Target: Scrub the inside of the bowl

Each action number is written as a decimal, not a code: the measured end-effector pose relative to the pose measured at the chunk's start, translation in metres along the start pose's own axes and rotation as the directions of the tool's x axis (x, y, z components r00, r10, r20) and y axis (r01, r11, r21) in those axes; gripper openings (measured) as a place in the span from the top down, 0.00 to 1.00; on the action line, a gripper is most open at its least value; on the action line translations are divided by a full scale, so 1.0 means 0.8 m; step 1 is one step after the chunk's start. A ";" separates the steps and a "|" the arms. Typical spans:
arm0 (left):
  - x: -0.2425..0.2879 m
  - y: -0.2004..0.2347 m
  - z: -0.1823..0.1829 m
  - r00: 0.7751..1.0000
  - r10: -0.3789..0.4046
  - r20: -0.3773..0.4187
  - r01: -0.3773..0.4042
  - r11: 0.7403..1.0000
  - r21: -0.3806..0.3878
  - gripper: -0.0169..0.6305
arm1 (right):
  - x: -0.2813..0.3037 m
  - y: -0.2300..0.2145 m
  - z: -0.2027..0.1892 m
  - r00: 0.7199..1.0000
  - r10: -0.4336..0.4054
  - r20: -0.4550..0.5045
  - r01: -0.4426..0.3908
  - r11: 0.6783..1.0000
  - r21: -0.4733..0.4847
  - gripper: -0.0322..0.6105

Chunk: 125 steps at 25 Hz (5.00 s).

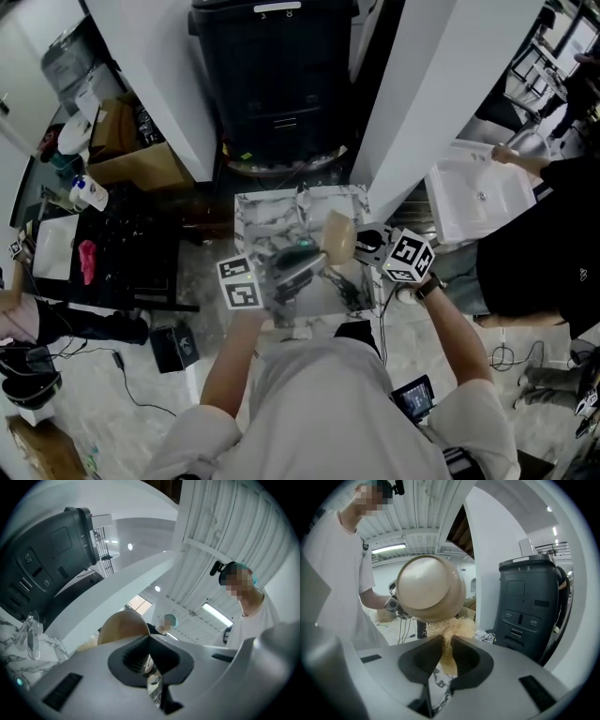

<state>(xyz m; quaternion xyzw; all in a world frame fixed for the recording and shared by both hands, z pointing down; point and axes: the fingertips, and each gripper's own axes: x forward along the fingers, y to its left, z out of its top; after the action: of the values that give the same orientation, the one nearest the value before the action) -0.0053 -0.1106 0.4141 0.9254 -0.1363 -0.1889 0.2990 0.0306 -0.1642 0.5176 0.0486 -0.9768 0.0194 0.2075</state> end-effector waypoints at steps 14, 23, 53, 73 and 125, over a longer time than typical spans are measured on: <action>0.003 0.058 0.007 0.981 0.185 -0.059 -0.179 0.980 0.091 0.95 | -0.036 0.093 0.056 0.991 0.006 -0.136 -0.040 0.968 -0.248 0.85; -0.006 0.047 -0.051 0.967 0.167 -0.195 -0.145 0.982 0.120 0.95 | -0.057 0.055 0.091 0.975 -0.130 -0.182 0.062 0.938 -0.341 0.87; -0.039 0.062 0.009 0.983 0.182 -0.032 -0.179 0.982 0.062 0.95 | -0.033 0.084 0.090 0.973 0.024 -0.228 -0.092 0.952 -0.293 0.87; -0.014 0.025 0.008 0.996 0.091 -0.002 -0.091 0.995 0.033 0.95 | -0.017 0.026 0.000 0.945 -0.053 -0.322 -0.008 0.983 -0.185 0.88; -0.025 0.044 -0.013 0.991 0.129 0.016 -0.128 0.988 -0.086 0.95 | -0.047 0.004 0.003 0.906 -0.167 -0.389 0.136 0.985 -0.106 0.88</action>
<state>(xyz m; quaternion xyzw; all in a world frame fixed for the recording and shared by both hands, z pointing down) -0.0232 -0.1254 0.4486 0.8991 -0.1908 -0.1850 0.3479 0.0638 -0.1579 0.5000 0.1115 -0.9077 -0.0246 0.4037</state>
